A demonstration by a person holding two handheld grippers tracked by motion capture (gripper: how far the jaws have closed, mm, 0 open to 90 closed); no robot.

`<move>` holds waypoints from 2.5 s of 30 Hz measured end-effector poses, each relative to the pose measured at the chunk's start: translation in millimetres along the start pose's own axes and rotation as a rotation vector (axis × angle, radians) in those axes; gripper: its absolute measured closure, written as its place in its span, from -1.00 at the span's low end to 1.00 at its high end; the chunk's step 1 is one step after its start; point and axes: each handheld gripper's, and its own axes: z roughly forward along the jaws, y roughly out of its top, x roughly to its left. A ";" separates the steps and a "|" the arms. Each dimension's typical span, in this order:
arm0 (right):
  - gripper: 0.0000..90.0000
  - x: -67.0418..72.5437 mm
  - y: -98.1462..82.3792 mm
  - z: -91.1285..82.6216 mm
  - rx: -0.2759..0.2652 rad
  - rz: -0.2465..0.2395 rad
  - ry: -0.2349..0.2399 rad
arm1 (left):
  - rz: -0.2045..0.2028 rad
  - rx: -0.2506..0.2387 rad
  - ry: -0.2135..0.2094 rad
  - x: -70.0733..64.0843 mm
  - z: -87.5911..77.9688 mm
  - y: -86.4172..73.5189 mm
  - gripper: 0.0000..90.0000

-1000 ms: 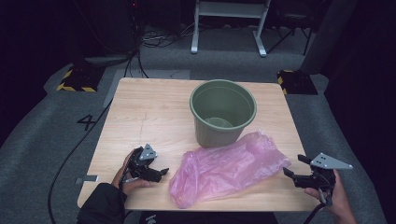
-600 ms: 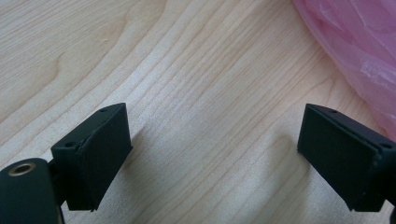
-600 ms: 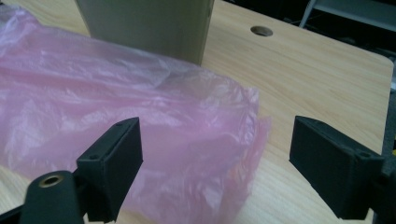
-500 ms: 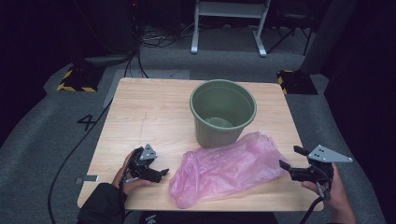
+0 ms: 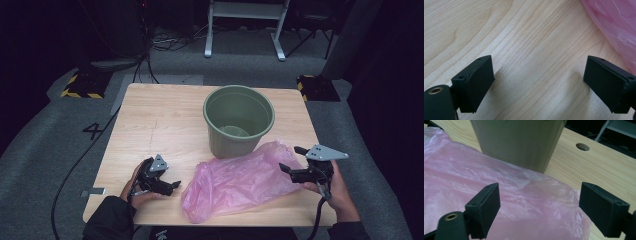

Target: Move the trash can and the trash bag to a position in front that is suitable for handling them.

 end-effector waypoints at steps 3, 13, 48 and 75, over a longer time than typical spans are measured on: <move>-0.61 1.3 6.3 8.6 0.006 -0.008 0.007 | 0.000 0.000 0.000 0.0 0.0 0.0 -0.80; -0.65 0.2 22.3 38.6 -0.020 0.015 0.077 | 0.002 0.000 0.003 -0.1 0.0 0.1 -0.80; -0.65 7.2 37.5 83.1 0.007 -0.022 0.114 | 0.002 0.001 0.002 0.0 0.0 0.1 -0.80; -0.67 14.6 46.8 103.2 0.024 -0.042 0.082 | 0.000 0.001 0.001 0.0 0.1 0.1 -0.80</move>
